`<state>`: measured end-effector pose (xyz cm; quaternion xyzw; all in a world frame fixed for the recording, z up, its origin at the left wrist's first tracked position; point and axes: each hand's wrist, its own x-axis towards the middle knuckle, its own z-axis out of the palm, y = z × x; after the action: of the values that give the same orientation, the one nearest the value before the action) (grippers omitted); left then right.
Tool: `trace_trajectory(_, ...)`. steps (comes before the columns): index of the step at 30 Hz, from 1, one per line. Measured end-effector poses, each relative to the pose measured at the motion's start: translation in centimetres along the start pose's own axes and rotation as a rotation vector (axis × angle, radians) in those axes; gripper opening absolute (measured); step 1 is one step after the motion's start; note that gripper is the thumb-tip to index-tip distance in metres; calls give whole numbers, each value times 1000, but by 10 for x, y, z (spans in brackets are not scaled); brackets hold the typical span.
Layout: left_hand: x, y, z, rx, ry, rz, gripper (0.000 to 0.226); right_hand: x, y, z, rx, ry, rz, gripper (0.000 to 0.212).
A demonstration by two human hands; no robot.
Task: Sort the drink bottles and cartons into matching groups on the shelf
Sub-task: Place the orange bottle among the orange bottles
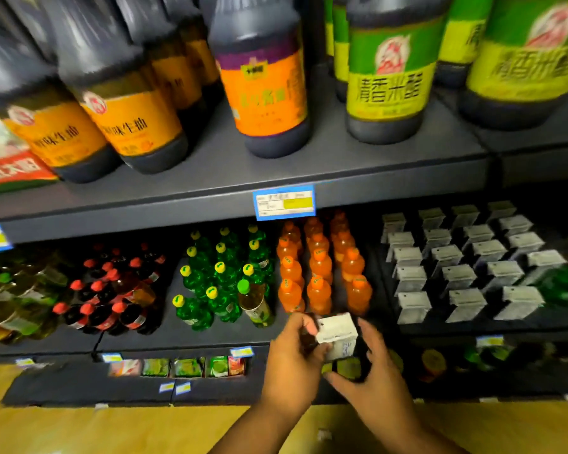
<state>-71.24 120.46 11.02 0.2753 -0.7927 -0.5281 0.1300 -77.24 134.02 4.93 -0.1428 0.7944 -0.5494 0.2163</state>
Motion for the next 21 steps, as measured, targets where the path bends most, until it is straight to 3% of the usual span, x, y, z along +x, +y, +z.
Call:
trace_trajectory(8,-31,53,71,-80,-37,25,45,-14,-14,-70,97,176,-13,82)
trace_trajectory(15,-43,41,55,-173,-169,-27,82,-37,-8,-95,115,264,9,78)
trace_trajectory(21,-50,16,40,-165,-260,2,88,-57,-13,-122,117,395,68,70)
